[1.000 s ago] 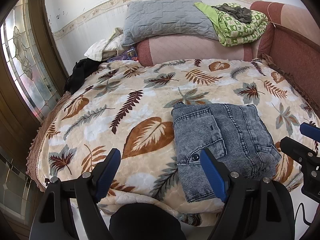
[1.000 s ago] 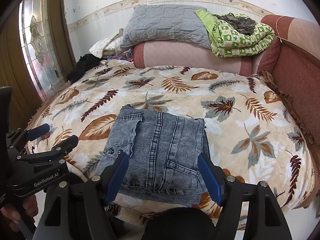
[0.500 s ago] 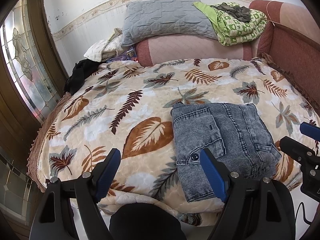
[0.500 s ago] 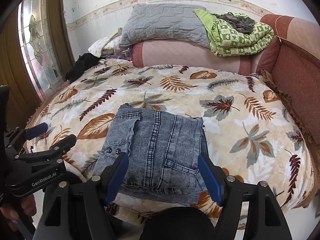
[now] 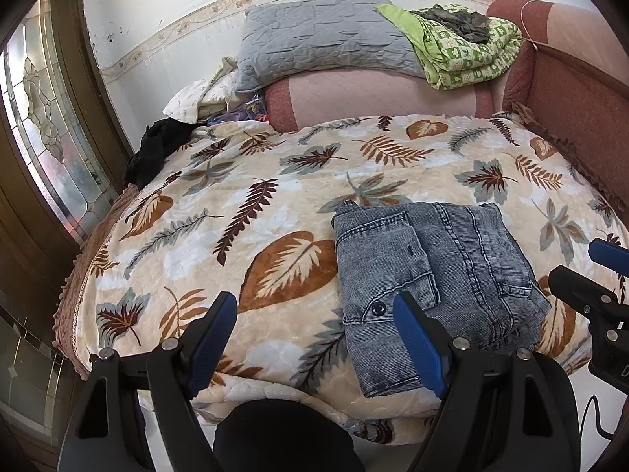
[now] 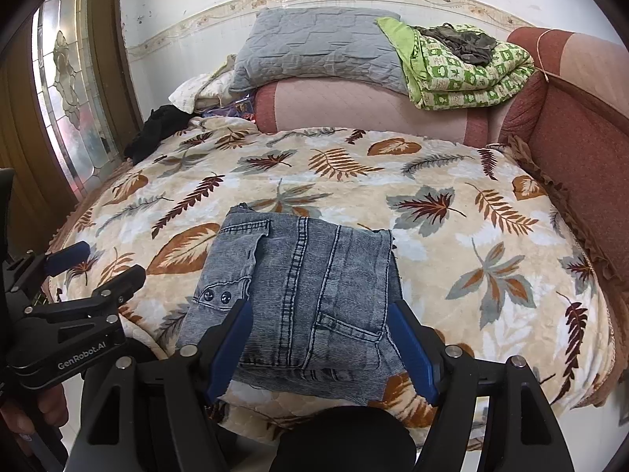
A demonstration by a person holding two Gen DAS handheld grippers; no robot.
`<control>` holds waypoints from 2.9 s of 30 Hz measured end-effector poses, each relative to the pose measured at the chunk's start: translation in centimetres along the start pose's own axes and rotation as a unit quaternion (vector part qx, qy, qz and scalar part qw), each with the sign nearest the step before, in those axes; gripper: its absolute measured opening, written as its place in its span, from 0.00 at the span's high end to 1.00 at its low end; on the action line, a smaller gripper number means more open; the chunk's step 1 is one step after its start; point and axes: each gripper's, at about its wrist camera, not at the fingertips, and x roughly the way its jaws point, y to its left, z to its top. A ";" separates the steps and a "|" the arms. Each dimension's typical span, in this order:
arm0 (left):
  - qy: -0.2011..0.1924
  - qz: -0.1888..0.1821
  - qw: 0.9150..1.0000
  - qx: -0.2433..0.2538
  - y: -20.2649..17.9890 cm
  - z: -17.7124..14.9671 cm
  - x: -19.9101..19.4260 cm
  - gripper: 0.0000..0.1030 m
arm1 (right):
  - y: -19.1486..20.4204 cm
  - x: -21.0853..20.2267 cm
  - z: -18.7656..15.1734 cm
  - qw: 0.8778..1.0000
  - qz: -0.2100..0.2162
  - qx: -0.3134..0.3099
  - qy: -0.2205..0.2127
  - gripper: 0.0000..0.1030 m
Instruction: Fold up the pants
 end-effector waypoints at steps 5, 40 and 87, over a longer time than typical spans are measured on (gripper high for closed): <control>0.000 0.000 1.000 0.002 -0.2 0.0 0.0 0.20 | 0.0 0.0 -0.1 1.000 -0.001 -0.001 0.000 0.27; 0.079 -0.013 0.997 -0.021 3.2 0.3 5.3 0.20 | -9.4 3.5 -0.5 0.993 0.001 0.117 0.033 0.26; 0.142 -0.123 0.981 -0.050 5.7 1.1 10.4 0.20 | -9.9 6.6 0.2 0.988 0.124 0.078 0.044 0.19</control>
